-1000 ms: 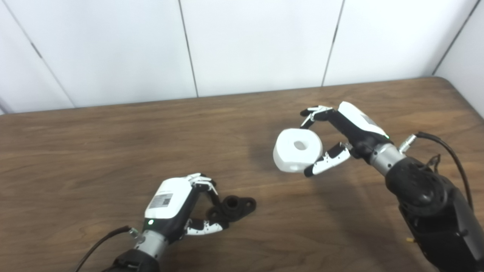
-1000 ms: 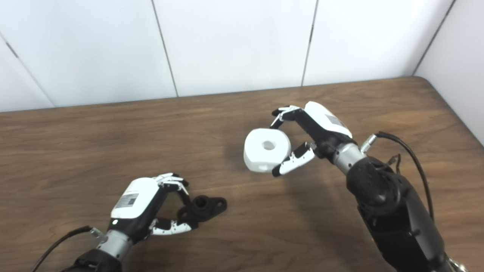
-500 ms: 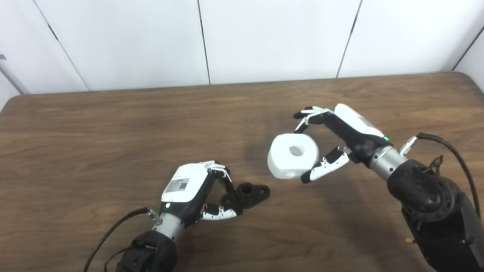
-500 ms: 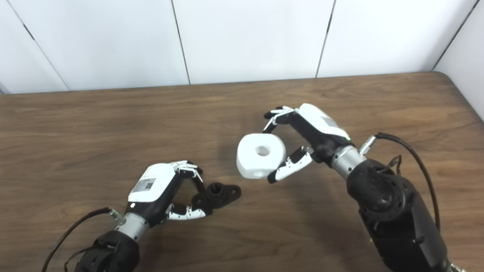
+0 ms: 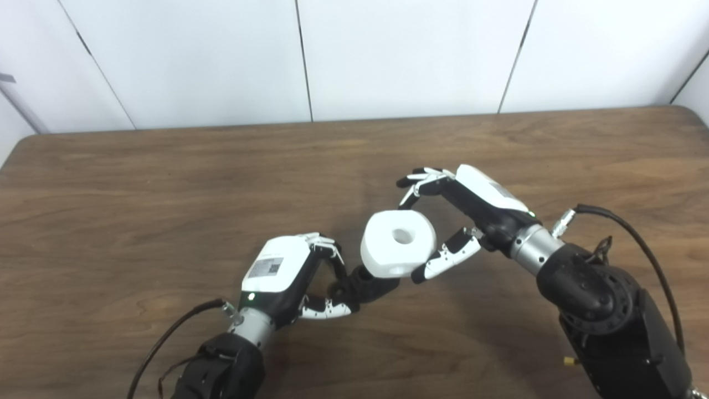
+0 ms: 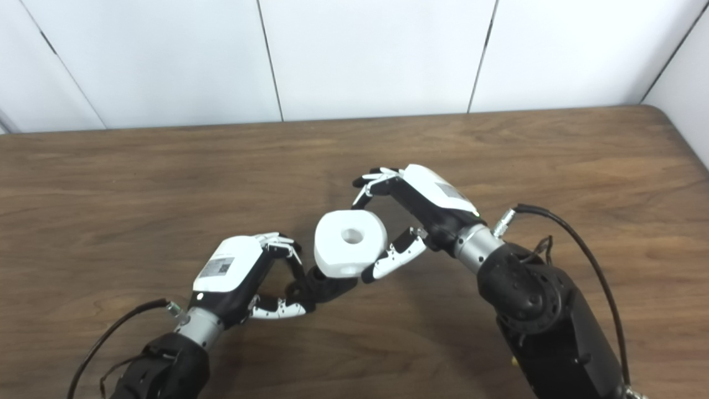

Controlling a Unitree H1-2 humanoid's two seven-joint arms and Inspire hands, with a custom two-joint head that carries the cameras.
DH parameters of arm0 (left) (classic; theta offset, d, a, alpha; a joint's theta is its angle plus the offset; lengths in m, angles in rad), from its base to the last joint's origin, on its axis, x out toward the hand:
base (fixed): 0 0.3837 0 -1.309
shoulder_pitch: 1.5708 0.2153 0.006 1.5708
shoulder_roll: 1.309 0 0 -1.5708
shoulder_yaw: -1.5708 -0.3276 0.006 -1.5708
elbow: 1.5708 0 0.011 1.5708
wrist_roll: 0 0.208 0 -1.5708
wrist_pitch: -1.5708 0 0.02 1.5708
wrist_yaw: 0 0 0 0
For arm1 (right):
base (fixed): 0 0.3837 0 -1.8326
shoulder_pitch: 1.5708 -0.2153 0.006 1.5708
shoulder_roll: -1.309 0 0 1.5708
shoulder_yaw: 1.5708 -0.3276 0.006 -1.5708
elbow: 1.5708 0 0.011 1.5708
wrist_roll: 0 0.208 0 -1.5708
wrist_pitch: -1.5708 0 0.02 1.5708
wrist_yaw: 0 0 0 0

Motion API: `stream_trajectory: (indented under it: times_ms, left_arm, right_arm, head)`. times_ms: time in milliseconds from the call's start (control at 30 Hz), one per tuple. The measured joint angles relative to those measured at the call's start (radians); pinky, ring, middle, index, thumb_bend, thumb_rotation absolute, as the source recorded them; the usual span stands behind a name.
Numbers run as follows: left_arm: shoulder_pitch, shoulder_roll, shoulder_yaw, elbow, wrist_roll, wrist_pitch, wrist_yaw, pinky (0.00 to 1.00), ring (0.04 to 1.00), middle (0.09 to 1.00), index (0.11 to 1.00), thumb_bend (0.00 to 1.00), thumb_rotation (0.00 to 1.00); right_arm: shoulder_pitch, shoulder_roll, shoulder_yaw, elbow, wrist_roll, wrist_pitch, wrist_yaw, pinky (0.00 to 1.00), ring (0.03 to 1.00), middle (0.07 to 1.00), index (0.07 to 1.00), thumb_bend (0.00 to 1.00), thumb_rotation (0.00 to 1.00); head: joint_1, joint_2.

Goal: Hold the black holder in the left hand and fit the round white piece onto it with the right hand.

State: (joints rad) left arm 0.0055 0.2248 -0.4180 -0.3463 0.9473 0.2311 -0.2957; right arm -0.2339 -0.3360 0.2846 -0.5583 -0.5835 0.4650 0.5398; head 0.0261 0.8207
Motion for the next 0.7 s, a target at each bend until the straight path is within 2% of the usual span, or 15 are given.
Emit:
stream_trajectory:
  times_ms: [700]
  left_arm:
    - [-0.005, -0.013, -0.002, -0.001, 0.012, 0.005, -0.013, 0.84, 0.864, 0.775, 0.487, 0.52, 0.05]
  right_arm:
    - [-0.021, 0.032, 0.044, -0.003, -0.047, 0.0, 0.012, 1.0, 0.963, 0.865, 0.483, 0.52, 0.14]
  head:
    - [0.006, -0.006]
